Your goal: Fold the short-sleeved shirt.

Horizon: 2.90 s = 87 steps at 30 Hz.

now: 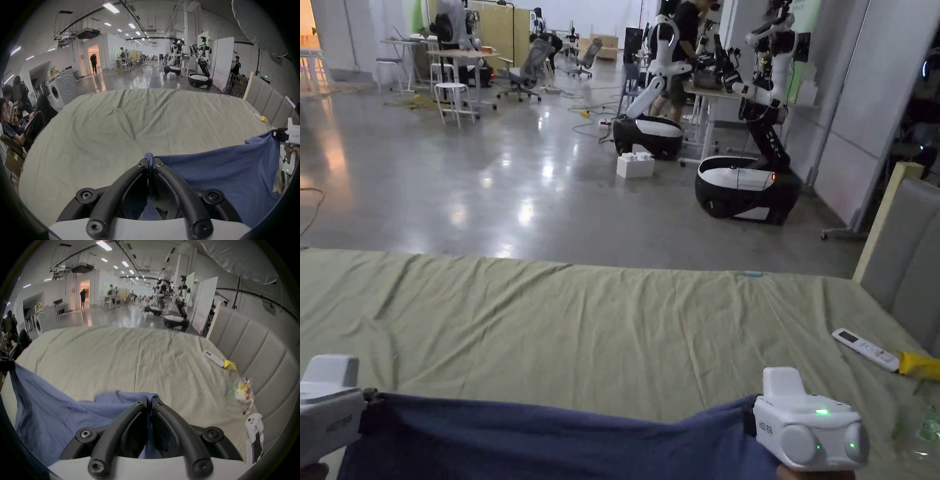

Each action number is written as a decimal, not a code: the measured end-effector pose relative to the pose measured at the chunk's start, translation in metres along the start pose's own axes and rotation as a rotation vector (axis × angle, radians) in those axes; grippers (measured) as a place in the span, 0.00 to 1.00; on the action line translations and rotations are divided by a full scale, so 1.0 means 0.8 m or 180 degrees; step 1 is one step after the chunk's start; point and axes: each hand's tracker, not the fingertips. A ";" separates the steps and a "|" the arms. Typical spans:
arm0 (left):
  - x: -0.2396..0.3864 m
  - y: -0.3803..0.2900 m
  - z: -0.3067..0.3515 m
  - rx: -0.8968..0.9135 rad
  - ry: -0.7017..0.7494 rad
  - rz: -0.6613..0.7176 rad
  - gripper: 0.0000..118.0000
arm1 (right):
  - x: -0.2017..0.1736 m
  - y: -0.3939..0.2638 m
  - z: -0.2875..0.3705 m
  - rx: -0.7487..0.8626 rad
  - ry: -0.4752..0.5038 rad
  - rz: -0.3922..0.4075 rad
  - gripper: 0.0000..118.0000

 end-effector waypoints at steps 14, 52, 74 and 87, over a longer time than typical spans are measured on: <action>-0.025 0.119 0.202 0.0867 0.0095 0.0095 0.04 | 0.027 0.133 0.209 0.1020 -0.0059 -0.0056 0.04; -0.033 0.322 0.254 0.1581 0.0349 0.0208 0.04 | 0.039 0.344 0.291 0.1931 -0.0321 0.0107 0.04; -0.062 0.072 0.305 0.1298 0.0150 0.0265 0.04 | 0.017 0.097 0.354 0.1655 -0.0173 0.0287 0.04; -0.044 -0.164 0.372 0.0872 0.0093 0.0172 0.04 | -0.007 -0.118 0.406 0.0991 0.0028 0.0247 0.04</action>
